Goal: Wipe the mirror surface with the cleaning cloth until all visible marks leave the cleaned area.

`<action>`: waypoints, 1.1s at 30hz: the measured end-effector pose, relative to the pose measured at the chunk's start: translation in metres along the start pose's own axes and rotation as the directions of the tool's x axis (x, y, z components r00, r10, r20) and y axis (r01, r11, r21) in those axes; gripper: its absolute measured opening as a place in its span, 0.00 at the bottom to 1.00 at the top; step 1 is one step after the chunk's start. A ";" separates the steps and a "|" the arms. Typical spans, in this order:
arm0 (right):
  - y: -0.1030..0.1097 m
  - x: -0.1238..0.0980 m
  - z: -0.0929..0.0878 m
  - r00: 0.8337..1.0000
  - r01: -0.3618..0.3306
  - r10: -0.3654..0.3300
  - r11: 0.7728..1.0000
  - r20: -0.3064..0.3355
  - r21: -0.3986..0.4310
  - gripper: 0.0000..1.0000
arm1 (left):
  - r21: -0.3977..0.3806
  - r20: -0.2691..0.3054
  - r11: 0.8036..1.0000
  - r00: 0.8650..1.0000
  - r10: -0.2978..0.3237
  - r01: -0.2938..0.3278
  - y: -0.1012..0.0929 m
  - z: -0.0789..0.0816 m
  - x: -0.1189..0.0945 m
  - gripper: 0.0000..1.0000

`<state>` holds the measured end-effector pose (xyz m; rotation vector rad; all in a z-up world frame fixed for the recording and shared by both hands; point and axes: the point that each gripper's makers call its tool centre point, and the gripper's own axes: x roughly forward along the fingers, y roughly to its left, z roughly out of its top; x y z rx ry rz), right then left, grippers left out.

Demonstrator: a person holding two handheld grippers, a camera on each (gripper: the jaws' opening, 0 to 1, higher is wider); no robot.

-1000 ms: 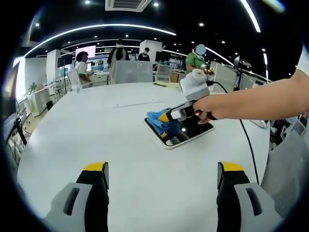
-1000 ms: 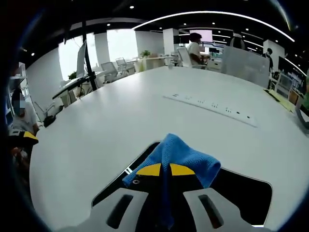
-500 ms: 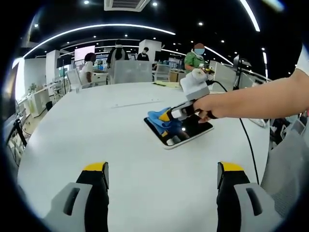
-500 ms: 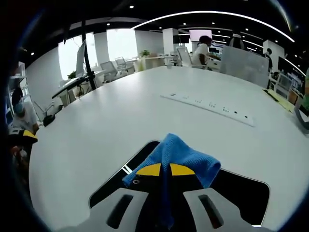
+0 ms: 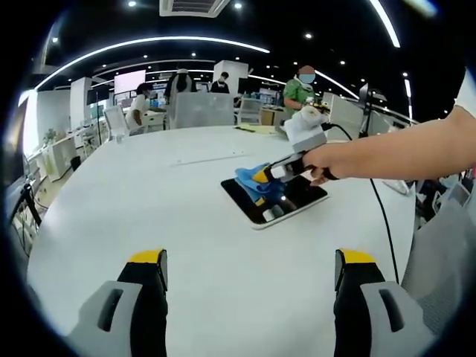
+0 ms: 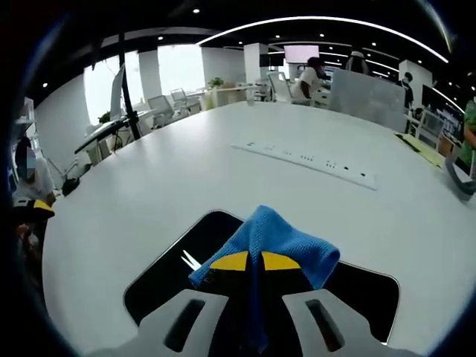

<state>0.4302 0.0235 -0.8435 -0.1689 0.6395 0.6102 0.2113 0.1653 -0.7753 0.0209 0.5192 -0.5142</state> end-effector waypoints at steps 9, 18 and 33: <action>0.002 -0.014 -0.003 1.000 0.019 -0.019 1.000 0.003 0.009 0.00 | 0.004 -0.001 1.000 1.000 -0.008 0.008 -0.003 0.001 0.002 0.94; 0.003 -0.031 -0.006 0.999 0.037 -0.038 0.999 0.008 0.025 0.00 | 0.009 -0.002 1.000 1.000 -0.015 0.015 -0.005 0.001 0.005 0.94; -0.021 -0.041 -0.012 0.997 0.071 -0.072 0.996 0.008 0.048 0.00 | 0.020 -0.007 0.999 1.000 -0.025 0.025 -0.009 0.002 0.008 0.94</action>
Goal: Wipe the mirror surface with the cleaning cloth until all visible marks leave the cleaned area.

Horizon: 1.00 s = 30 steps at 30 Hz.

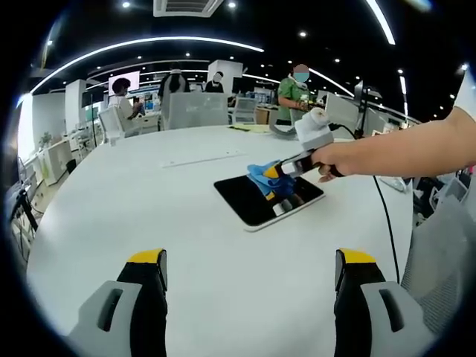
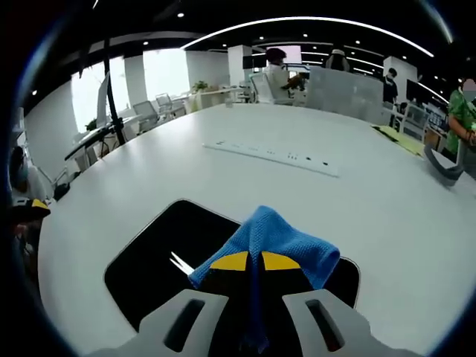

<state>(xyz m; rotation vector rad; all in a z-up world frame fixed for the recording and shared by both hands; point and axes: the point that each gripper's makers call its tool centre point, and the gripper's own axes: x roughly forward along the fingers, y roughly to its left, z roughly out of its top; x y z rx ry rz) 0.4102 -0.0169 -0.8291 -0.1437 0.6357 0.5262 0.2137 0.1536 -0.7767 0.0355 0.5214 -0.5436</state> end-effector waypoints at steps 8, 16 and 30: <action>-0.012 -0.001 -0.002 1.000 0.014 -0.014 1.000 -0.002 0.011 0.00 | 0.004 0.000 1.000 1.000 -0.006 0.006 -0.001 0.001 0.002 0.94; -0.027 -0.004 -0.005 0.999 0.034 -0.033 0.999 -0.004 0.021 0.00 | 0.007 -0.004 1.000 1.000 -0.010 0.010 0.000 0.000 0.004 0.94; -0.055 -0.005 -0.011 0.998 0.059 -0.059 0.997 -0.008 0.043 0.00 | 0.012 -0.005 1.000 1.000 -0.012 0.012 -0.002 0.002 0.004 0.94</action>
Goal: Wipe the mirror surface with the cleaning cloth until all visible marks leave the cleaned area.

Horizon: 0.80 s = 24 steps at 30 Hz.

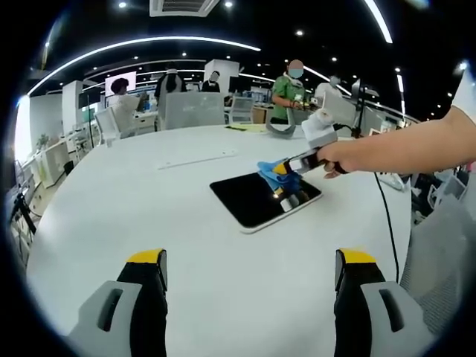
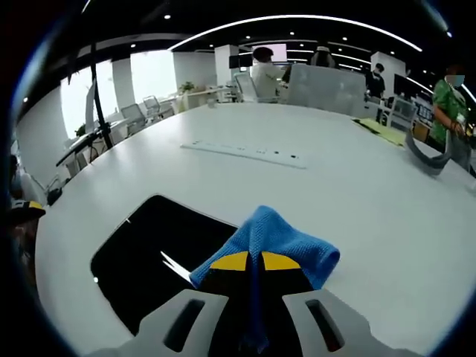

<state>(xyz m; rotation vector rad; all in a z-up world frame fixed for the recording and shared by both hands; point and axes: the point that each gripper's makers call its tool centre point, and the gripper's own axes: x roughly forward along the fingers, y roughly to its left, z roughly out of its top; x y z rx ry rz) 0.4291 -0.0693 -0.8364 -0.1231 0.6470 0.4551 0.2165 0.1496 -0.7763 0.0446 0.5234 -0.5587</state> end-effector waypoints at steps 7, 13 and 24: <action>-0.005 -0.007 -0.004 1.000 0.016 -0.016 1.000 -0.002 0.010 0.00 | 0.001 -0.003 1.000 1.000 -0.007 0.007 -0.003 0.000 0.002 0.94; -0.013 -0.006 -0.005 1.000 0.021 -0.020 1.000 -0.003 0.014 0.00 | 0.004 -0.002 1.000 1.000 -0.011 0.011 -0.004 0.001 0.003 0.94; -0.012 -0.014 -0.008 1.000 0.025 -0.025 1.000 -0.001 0.015 0.00 | 0.005 0.000 1.000 1.000 -0.009 0.009 -0.004 0.002 0.002 0.94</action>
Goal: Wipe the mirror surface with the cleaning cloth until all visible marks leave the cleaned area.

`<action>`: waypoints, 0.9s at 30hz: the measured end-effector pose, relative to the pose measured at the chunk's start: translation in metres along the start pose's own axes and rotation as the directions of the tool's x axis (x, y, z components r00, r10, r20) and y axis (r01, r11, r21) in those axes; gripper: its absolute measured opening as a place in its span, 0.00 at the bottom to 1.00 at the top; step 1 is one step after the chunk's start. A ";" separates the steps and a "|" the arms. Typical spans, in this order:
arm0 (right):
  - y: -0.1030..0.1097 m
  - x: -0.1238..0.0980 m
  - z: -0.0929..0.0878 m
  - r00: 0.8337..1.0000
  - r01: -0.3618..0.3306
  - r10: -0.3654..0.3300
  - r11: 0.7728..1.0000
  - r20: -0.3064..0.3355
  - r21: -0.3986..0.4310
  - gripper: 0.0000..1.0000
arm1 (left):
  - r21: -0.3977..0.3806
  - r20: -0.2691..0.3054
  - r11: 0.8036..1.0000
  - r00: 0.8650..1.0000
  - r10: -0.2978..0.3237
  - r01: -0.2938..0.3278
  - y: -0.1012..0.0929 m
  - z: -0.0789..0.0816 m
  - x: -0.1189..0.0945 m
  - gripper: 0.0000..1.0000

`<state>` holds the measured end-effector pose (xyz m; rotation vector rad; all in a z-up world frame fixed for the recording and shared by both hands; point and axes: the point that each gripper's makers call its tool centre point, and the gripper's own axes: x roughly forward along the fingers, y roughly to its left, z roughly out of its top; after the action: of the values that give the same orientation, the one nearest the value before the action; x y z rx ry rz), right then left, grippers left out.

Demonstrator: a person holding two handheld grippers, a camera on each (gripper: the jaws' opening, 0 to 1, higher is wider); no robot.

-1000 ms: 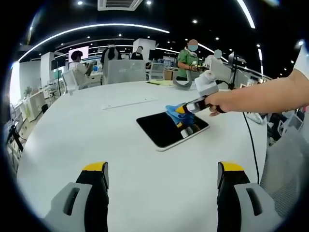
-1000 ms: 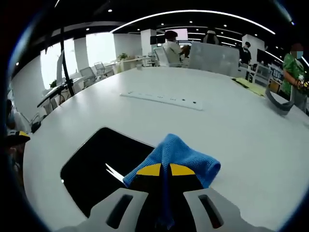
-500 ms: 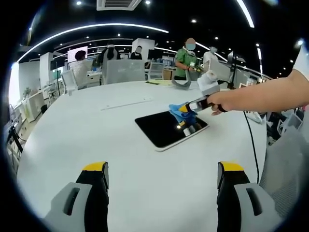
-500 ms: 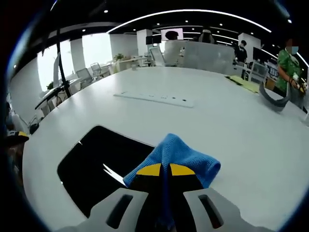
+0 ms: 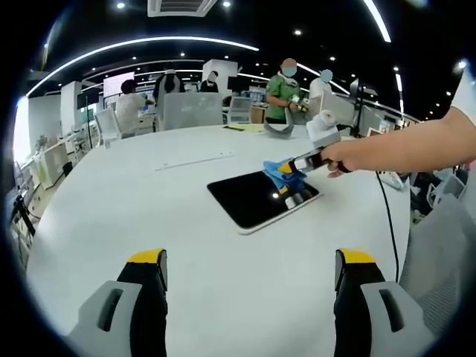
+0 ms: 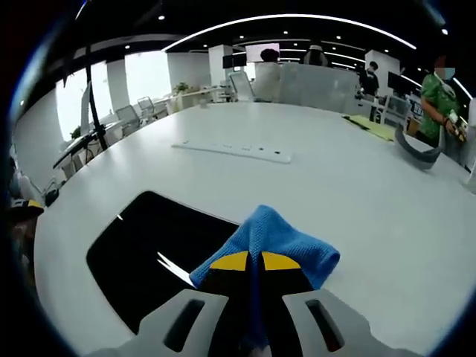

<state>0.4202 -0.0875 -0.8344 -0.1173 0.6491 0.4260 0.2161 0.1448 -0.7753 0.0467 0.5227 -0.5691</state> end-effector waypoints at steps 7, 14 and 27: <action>-0.001 -0.003 -0.002 1.000 0.001 -0.001 1.000 0.007 0.003 0.00 | 0.003 0.000 1.000 1.000 -0.001 0.001 -0.001 0.001 0.000 0.94; 0.000 -0.004 -0.002 1.000 0.003 -0.003 1.000 0.010 0.001 0.00 | 0.001 0.002 1.000 1.000 0.000 0.000 -0.002 0.000 0.000 0.94; -0.002 -0.005 -0.005 1.000 0.014 -0.014 1.000 0.003 -0.009 0.00 | -0.003 0.008 1.000 1.000 0.002 -0.002 -0.001 0.001 -0.001 0.94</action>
<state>0.4148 -0.0923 -0.8356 -0.1295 0.6437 0.4154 0.2153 0.1445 -0.7736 0.0423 0.5152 -0.5663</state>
